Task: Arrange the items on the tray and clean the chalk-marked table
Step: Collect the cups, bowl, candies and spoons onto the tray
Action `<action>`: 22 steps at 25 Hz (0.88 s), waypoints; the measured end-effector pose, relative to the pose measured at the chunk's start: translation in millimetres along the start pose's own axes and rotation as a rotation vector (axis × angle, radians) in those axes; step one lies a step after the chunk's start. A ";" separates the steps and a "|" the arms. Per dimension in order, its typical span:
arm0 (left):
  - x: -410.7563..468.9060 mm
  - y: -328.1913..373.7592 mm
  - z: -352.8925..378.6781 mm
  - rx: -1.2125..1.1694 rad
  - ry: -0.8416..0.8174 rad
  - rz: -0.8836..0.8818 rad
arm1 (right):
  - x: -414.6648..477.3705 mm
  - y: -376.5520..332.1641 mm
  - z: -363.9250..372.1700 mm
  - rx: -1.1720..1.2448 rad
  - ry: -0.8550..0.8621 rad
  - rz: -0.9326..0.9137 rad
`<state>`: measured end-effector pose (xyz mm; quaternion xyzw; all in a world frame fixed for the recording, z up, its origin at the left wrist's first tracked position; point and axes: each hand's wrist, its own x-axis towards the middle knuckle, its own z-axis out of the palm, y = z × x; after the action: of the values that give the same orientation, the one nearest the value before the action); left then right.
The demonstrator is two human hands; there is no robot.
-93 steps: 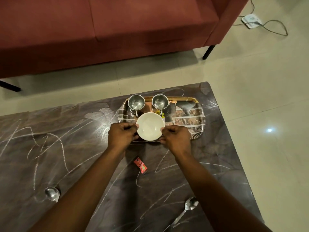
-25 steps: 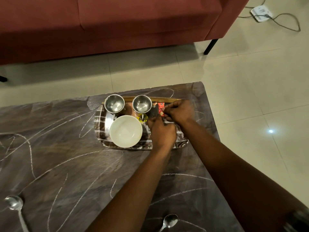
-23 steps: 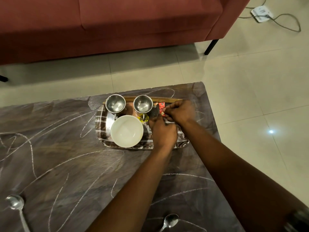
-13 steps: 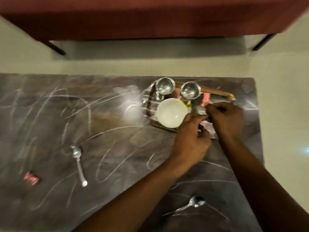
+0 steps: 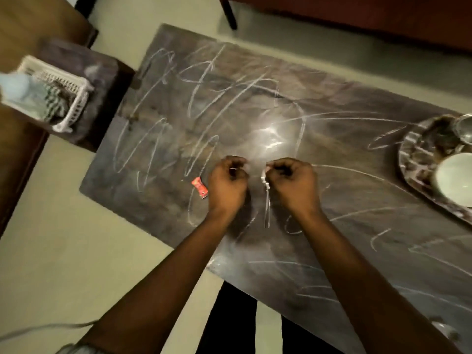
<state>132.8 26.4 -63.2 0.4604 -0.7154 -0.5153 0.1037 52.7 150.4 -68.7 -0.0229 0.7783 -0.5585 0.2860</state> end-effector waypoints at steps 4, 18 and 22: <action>37.7 -60.7 -93.3 -0.011 0.243 -0.178 | 2.1 -13.8 94.0 -0.213 -0.187 -0.038; 73.3 -78.2 -135.8 0.574 -0.402 0.364 | -14.2 -4.7 168.7 -0.735 -0.282 -0.083; 70.8 -54.5 -138.0 0.717 -0.585 0.300 | -11.7 -13.0 142.3 -0.744 -0.334 -0.133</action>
<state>209.5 -118.9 -69.9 0.1946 -0.9055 -0.3234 -0.1937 125.8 27.8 -82.5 -0.2656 0.8667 -0.2450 0.3439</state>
